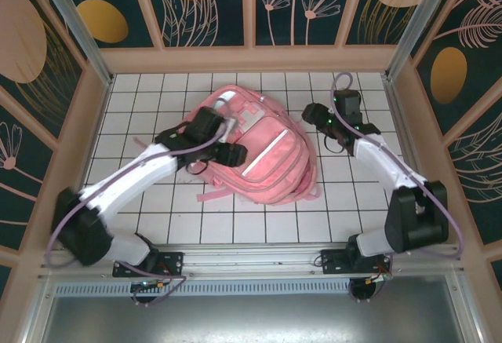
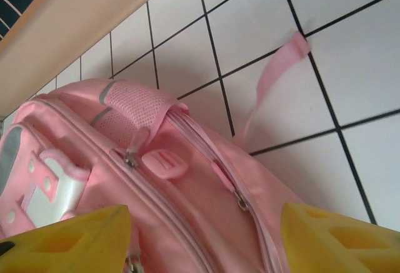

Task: Pack the student bag
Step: Close the student bag at the center of the table, then rotate the student bag at the center of the table.

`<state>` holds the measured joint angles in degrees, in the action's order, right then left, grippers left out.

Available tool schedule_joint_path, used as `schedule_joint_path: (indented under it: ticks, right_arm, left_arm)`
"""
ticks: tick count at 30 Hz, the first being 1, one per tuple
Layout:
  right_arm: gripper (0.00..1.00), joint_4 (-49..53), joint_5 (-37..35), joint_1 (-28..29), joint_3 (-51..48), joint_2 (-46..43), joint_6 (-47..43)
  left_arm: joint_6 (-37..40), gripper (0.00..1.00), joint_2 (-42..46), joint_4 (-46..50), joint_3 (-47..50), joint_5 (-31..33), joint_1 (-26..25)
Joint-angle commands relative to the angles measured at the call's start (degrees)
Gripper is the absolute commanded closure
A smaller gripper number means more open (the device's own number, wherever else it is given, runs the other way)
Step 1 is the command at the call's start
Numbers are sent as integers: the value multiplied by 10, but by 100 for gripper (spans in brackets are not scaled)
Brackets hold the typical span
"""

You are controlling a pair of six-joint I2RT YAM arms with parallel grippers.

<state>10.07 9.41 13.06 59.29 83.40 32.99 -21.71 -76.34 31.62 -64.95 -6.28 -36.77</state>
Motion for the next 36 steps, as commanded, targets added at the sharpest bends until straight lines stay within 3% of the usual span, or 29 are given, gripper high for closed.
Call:
schedule_joint_path:
  ticks: [1, 3, 5, 6, 14, 20, 27, 30, 32, 34, 36]
  right_arm:
    - [35, 12, 8, -3, 52, 46, -22]
    - [36, 20, -14, -3, 77, 78, -22]
    - [37, 33, -25, -3, 100, 111, -23]
    - [39, 42, -29, -3, 113, 129, -24]
    - [46, 69, -60, 12, 141, 197, -57]
    - [50, 81, -63, 44, 104, 195, -81]
    - [55, -8, -12, 93, -56, 76, -49]
    - [55, -32, 15, 146, -101, 26, -44]
    - [55, -62, 52, 197, -126, 3, -45]
    - [55, -78, 99, 239, -124, 4, -46]
    - [53, -67, 83, 268, -113, 4, -50]
  left_arm:
    - [-141, 39, 112, -55, 68, 62, 73]
    - [-198, 61, 143, -49, 127, 53, 110]
    - [-244, 92, 147, -17, 150, 77, 123]
    - [-264, 100, 146, -7, 163, 84, 129]
    - [-321, 100, 63, -66, 208, 60, 166]
    - [-284, 100, -67, -112, 108, 73, 166]
    - [-205, 100, -264, -86, -140, 94, 166]
    - [-169, 100, -364, -56, -300, 87, 167]
    - [-140, 100, -434, -39, -419, 48, 166]
    - [-130, 89, -487, -9, -524, 4, 167]
    - [-117, 76, -502, 25, -596, -5, 166]
